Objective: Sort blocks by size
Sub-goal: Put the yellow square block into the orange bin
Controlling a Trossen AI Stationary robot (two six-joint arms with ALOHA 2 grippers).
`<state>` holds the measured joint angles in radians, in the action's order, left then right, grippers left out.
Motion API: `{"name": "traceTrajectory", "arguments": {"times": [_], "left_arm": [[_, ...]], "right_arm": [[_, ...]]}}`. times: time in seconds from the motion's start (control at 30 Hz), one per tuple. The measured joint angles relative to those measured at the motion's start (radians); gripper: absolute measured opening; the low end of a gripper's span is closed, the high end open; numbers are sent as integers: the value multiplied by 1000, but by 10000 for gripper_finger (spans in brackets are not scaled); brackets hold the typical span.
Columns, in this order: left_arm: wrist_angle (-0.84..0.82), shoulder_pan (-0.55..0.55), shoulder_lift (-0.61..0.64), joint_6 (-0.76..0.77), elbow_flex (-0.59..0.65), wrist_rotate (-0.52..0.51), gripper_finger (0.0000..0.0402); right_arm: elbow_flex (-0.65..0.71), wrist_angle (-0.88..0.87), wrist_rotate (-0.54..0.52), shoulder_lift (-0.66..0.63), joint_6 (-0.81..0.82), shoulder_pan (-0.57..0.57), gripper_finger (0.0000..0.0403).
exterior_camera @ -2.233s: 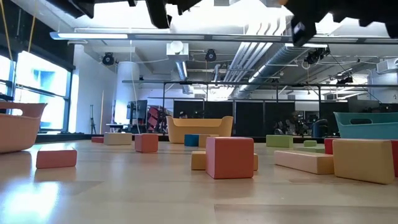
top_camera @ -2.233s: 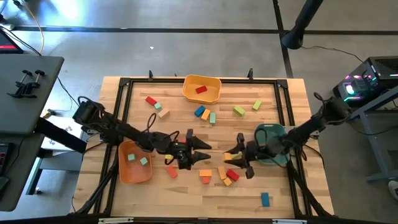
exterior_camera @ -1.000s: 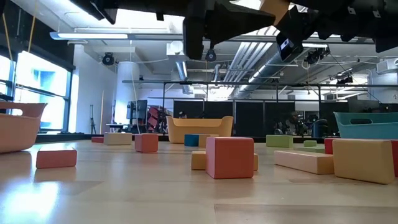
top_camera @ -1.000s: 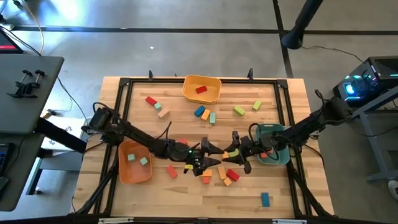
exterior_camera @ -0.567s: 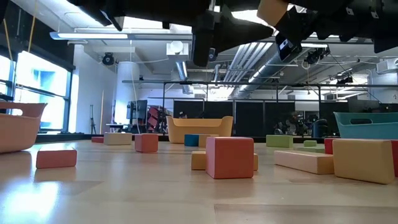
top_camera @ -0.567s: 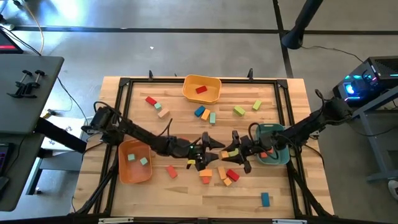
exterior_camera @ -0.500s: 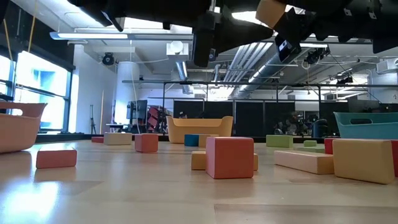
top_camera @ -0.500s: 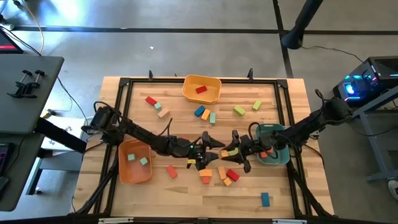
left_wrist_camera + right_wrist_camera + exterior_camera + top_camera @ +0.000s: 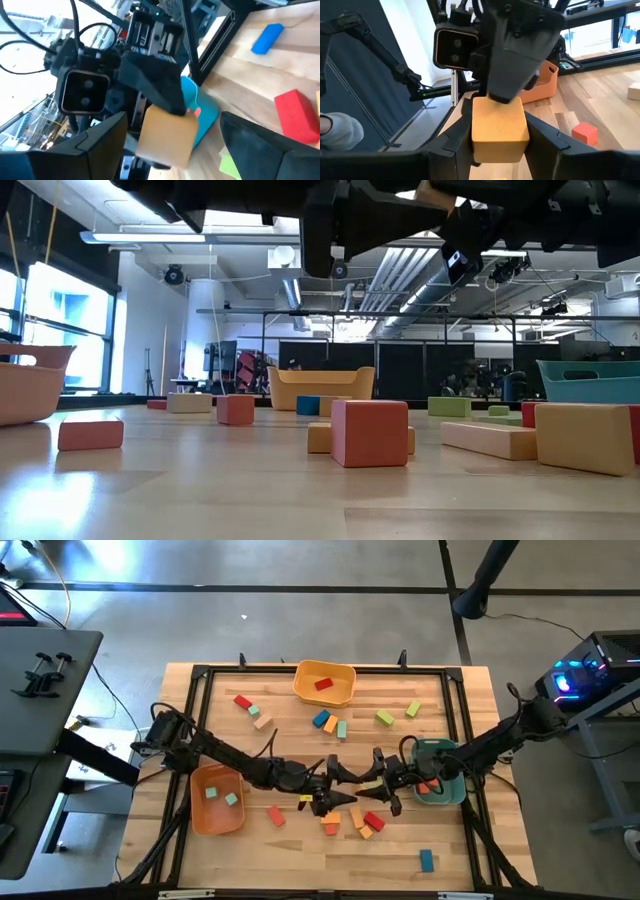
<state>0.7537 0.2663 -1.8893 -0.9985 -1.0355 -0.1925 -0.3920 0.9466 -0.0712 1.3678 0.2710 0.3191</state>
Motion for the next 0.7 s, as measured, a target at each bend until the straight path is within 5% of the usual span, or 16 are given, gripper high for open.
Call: {"name": "traceTrajectory", "arguments": {"times": [0.7], "left_arm": [[-32, -13, 0, 1, 0, -8, 186]], "right_arm": [[0, -30, -29, 0, 17, -1, 138]]}}
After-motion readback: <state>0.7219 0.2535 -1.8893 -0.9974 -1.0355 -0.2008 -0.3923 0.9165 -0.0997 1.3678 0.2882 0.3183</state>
